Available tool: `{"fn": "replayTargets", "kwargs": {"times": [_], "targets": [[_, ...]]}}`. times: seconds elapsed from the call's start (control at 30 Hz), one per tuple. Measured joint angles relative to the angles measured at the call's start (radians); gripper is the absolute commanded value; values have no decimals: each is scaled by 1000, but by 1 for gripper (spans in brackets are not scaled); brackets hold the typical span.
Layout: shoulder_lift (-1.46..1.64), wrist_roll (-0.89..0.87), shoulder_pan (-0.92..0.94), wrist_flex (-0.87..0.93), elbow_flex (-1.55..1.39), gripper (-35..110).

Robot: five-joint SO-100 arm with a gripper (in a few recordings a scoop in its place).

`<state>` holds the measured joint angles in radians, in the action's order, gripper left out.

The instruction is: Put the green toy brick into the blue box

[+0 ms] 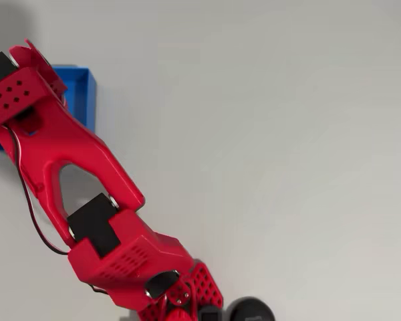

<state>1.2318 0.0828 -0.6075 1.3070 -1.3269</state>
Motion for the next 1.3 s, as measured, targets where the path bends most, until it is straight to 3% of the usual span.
{"fn": "replayTargets", "kwargs": {"times": [0.27,0.87,1.3], "targets": [[0,8,0,29,14,0],[17,-8,0,123,23,0],[298,-9,95,133,-51,0]]}}
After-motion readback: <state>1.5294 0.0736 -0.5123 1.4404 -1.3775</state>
